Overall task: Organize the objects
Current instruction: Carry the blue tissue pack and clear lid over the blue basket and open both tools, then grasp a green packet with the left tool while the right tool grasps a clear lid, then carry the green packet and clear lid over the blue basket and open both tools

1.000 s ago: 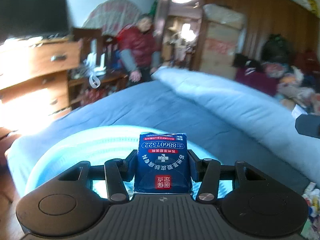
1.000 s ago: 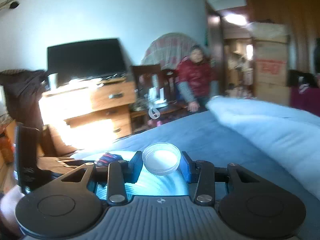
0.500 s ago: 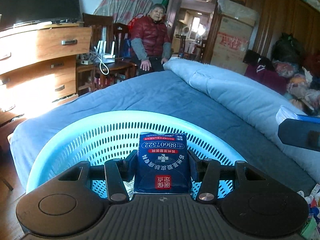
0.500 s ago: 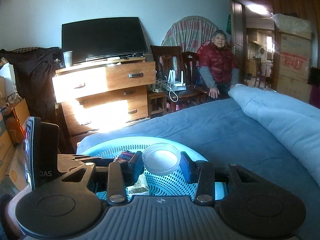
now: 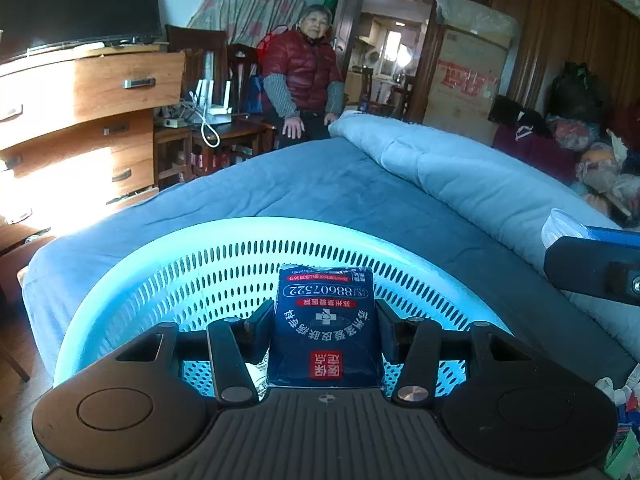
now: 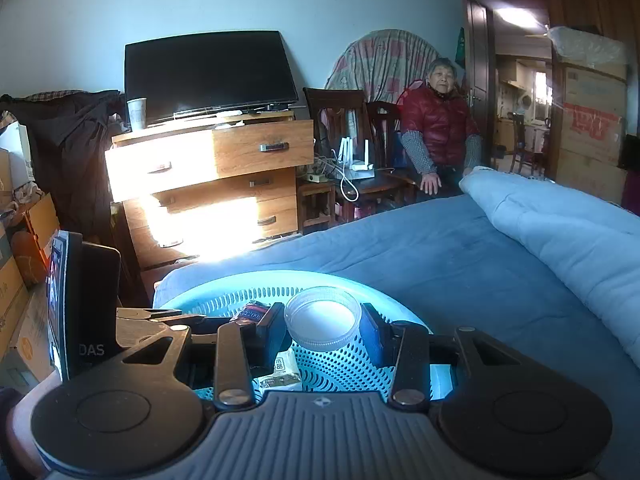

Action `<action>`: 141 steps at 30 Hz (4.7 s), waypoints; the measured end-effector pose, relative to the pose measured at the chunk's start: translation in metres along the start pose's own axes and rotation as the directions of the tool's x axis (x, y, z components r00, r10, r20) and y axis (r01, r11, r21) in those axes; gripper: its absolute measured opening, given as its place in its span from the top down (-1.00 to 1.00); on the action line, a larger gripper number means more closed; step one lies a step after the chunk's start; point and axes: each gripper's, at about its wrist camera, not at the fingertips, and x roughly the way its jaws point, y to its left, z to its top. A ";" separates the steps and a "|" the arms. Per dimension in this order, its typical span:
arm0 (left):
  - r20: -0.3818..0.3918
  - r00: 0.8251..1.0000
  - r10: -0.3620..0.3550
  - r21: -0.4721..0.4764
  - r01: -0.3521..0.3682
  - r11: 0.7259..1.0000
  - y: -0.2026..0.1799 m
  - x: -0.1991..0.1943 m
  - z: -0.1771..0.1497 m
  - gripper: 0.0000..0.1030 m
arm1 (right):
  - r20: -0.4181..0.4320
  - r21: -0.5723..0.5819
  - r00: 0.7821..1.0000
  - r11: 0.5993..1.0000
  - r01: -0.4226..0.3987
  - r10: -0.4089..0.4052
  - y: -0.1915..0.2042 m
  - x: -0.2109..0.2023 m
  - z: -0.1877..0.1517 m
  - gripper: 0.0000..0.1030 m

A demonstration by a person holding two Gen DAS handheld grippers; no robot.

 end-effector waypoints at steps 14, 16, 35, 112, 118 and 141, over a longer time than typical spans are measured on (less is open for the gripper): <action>0.157 0.985 -0.072 0.077 0.061 0.995 -0.038 -0.037 0.001 -0.91 | 0.298 0.046 0.925 0.972 0.232 -0.235 -0.022 -0.123 -0.078 -0.91; 0.187 0.972 -0.140 0.124 0.118 0.985 -0.060 -0.050 -0.003 -0.98 | 0.363 0.053 0.877 0.947 0.318 -0.315 -0.023 -0.153 -0.110 -1.00; -0.223 0.847 -0.483 0.323 0.532 0.783 -0.220 -0.019 -0.143 -0.99 | -0.207 0.403 0.827 0.725 0.558 -0.522 -0.178 -0.188 -0.333 -0.46; 0.104 0.995 -0.001 -0.011 0.002 1.000 -0.024 -0.039 0.008 -0.02 | 0.091 0.018 0.995 0.999 0.040 -0.042 -0.032 -0.069 -0.001 0.16; 0.093 0.996 -0.004 -0.025 0.006 1.000 -0.007 -0.032 0.009 -0.03 | 0.052 0.002 0.999 1.000 0.012 -0.012 -0.010 -0.044 0.013 0.16; 0.077 0.997 0.001 -0.007 -0.001 1.000 -0.007 -0.019 0.002 -0.87 | 0.028 -0.009 1.000 1.000 0.011 -0.011 -0.001 -0.013 0.014 -0.50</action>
